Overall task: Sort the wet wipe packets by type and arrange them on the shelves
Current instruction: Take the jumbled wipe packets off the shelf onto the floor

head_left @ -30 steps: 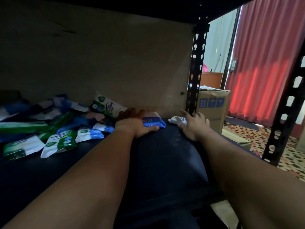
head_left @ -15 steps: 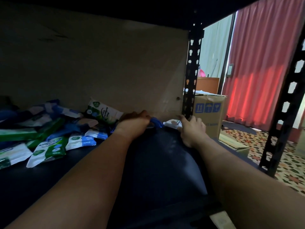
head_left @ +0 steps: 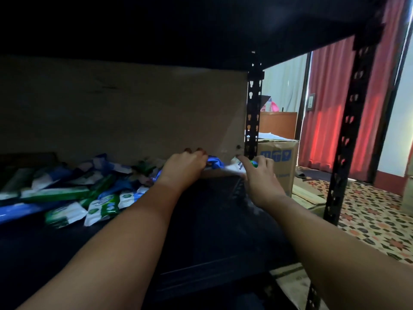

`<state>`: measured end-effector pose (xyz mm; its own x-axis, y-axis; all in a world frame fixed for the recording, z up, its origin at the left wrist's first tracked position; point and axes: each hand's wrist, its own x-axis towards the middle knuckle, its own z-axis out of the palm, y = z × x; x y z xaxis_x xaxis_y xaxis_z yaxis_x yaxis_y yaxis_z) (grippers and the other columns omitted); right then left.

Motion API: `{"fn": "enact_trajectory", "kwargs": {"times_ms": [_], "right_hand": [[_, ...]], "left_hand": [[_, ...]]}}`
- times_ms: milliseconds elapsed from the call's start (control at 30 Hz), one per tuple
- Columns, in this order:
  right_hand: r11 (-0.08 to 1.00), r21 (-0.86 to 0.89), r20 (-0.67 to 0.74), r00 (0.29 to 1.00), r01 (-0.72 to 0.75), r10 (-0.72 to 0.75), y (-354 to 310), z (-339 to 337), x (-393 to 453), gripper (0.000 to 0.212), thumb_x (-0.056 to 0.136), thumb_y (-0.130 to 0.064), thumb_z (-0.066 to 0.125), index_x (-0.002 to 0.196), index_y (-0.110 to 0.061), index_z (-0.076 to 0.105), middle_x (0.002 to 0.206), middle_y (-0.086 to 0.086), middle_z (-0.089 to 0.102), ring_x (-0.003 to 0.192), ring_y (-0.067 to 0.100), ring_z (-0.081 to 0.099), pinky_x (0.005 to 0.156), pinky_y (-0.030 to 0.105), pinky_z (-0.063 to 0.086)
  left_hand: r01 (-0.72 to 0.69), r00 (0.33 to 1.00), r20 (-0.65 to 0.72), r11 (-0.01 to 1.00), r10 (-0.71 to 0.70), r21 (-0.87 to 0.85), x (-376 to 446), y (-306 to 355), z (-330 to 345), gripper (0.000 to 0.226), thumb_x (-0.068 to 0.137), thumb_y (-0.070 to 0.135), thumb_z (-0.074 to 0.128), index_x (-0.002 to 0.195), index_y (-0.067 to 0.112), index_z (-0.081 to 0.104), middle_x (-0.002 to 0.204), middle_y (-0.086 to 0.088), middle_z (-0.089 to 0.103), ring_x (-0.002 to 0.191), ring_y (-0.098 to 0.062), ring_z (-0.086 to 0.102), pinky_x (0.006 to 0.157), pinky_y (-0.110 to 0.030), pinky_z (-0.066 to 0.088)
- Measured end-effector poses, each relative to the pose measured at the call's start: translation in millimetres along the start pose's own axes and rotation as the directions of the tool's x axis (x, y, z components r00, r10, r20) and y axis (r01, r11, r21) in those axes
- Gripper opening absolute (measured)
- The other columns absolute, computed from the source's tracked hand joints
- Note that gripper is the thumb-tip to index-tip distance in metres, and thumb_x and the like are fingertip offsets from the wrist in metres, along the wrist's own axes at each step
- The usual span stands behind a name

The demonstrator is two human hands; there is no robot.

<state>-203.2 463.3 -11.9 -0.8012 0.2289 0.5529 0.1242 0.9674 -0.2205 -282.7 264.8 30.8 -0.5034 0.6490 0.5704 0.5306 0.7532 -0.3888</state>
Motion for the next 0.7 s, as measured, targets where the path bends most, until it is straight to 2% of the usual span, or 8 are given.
{"fn": "enact_trajectory", "kwargs": {"times_ms": [100, 200, 267, 333, 400, 500, 600, 700], "right_hand": [[0.998, -0.022, -0.008, 0.998, 0.061, -0.061, -12, -28, -20, 0.074, 0.093, -0.006, 0.058, 0.155, -0.031, 0.024, 0.137, 0.015, 0.032, 0.13, 0.034, 0.025, 0.1, 0.047, 0.045], [0.999, -0.009, 0.024, 0.999, 0.042, -0.041, -28, -56, -43, 0.076, 0.093, -0.007, 0.058, 0.155, -0.033, 0.022, 0.138, 0.014, 0.03, 0.131, 0.034, 0.022, 0.099, 0.046, 0.045], [0.999, -0.015, 0.023, 0.999, 0.047, -0.047, -39, -74, -61, 0.071, 0.096, -0.009, 0.054, 0.155, -0.033, 0.022, 0.138, 0.014, 0.03, 0.13, 0.033, 0.023, 0.098, 0.044, 0.043], [0.998, -0.009, 0.024, 0.998, 0.063, -0.063, -50, -90, -79, 0.068, 0.098, -0.009, 0.051, 0.155, -0.033, 0.023, 0.138, 0.014, 0.031, 0.13, 0.034, 0.023, 0.097, 0.044, 0.042], [0.998, 0.017, 0.028, 0.998, 0.064, -0.064, -59, -102, -98, 0.065, 0.099, -0.009, 0.049, 0.155, -0.031, 0.025, 0.139, 0.015, 0.031, 0.133, 0.034, 0.022, 0.098, 0.045, 0.043], [0.995, 0.041, 0.014, 0.996, 0.088, -0.088, -73, -119, -126, 0.056, 0.103, -0.016, 0.048, 0.153, -0.031, 0.029, 0.139, 0.013, 0.032, 0.132, 0.033, 0.023, 0.099, 0.045, 0.042], [0.994, 0.066, 0.015, 0.996, 0.09, -0.091, -85, -132, -152, 0.05, 0.106, -0.026, 0.045, 0.153, -0.033, 0.027, 0.14, 0.01, 0.03, 0.133, 0.028, 0.021, 0.101, 0.043, 0.039], [0.992, 0.09, 0.026, 0.995, 0.092, -0.094, -98, -139, -179, 0.051, 0.107, -0.028, 0.044, 0.154, -0.035, 0.025, 0.142, 0.006, 0.029, 0.134, 0.025, 0.019, 0.103, 0.041, 0.038]], "left_hand": [[0.002, 0.999, -0.052, 1.0, -0.002, -0.009, -28, -4, -25, 0.024, 0.1, 0.014, 0.046, 0.121, 0.015, 0.057, 0.116, -0.006, 0.057, 0.097, -0.033, 0.064, 0.058, -0.04, 0.045], [-0.002, 0.999, -0.053, 1.0, 0.001, -0.024, -58, -5, -51, 0.026, 0.091, 0.011, 0.053, 0.115, 0.014, 0.062, 0.105, -0.005, 0.063, 0.086, -0.031, 0.067, 0.051, -0.039, 0.05], [-0.002, 0.999, -0.043, 1.0, 0.001, -0.009, -76, -4, -69, 0.033, 0.09, 0.01, 0.053, 0.122, 0.014, 0.06, 0.111, -0.004, 0.063, 0.091, -0.031, 0.067, 0.054, -0.039, 0.05], [0.03, 1.0, -0.002, 0.999, -0.03, -0.019, -96, -1, -89, 0.039, 0.096, 0.019, 0.056, 0.134, 0.016, 0.051, 0.124, -0.002, 0.058, 0.104, -0.03, 0.063, 0.064, -0.039, 0.05], [0.037, 0.999, 0.021, 0.999, -0.037, -0.005, -116, 2, -104, 0.039, 0.1, 0.023, 0.047, 0.138, 0.016, 0.046, 0.128, -0.003, 0.054, 0.11, -0.031, 0.06, 0.072, -0.042, 0.051], [0.04, 0.999, -0.024, 0.999, -0.04, -0.018, -147, 1, -128, 0.046, 0.092, 0.021, 0.03, 0.127, 0.01, 0.059, 0.115, -0.008, 0.062, 0.094, -0.035, 0.065, 0.061, -0.043, 0.054], [0.044, 0.998, -0.049, 0.999, -0.043, 0.03, -173, -1, -137, 0.043, 0.088, 0.01, 0.043, 0.127, 0.009, 0.062, 0.11, -0.006, 0.065, 0.085, -0.031, 0.067, 0.051, -0.04, 0.053], [0.051, 0.997, -0.059, 0.999, -0.051, 0.004, -198, -1, -146, 0.055, 0.091, 0.003, 0.054, 0.145, 0.008, 0.049, 0.127, -0.005, 0.06, 0.097, -0.03, 0.064, 0.055, -0.039, 0.054]]}}
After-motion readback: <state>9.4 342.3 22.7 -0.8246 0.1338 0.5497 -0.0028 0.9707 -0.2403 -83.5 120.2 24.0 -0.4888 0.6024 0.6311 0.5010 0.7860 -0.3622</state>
